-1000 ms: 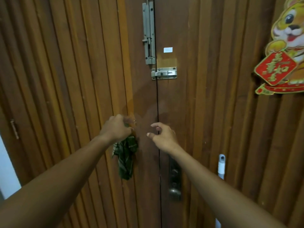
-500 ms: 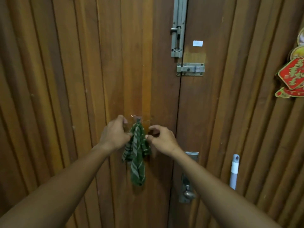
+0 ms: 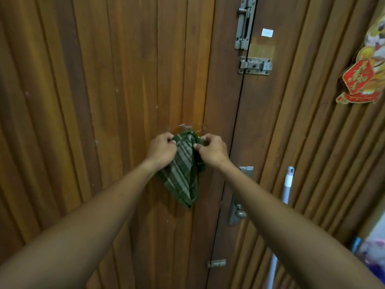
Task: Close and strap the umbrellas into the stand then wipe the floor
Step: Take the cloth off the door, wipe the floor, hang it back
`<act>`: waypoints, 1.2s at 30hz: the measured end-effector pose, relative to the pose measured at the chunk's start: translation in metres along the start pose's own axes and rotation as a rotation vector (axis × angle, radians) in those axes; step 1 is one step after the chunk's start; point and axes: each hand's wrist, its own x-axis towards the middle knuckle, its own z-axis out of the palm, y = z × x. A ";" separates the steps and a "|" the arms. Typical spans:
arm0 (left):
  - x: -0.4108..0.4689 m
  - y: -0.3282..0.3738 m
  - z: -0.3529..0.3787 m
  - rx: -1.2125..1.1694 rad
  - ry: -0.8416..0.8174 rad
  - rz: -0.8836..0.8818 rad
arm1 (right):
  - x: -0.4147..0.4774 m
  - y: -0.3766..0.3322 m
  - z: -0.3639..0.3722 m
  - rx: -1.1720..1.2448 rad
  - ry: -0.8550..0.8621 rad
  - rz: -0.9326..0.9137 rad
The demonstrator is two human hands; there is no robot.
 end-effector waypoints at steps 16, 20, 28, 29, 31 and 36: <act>-0.080 0.082 0.156 0.061 -0.517 0.306 | -0.110 0.129 -0.194 -0.064 -0.150 0.157; -0.123 0.125 0.243 0.025 -0.622 0.334 | -0.158 0.194 -0.276 -0.051 -0.105 0.247; -0.218 0.236 0.399 -0.062 -0.933 0.399 | -0.258 0.305 -0.435 -0.181 -0.042 0.400; -0.228 0.244 0.417 -0.068 -0.969 0.402 | -0.267 0.321 -0.451 -0.244 -0.079 0.430; -0.245 0.253 0.454 -0.047 -1.001 0.399 | -0.284 0.356 -0.477 -0.346 -0.164 0.502; -0.271 0.246 0.534 -0.018 -1.101 0.356 | -0.311 0.443 -0.505 -0.292 -0.194 0.660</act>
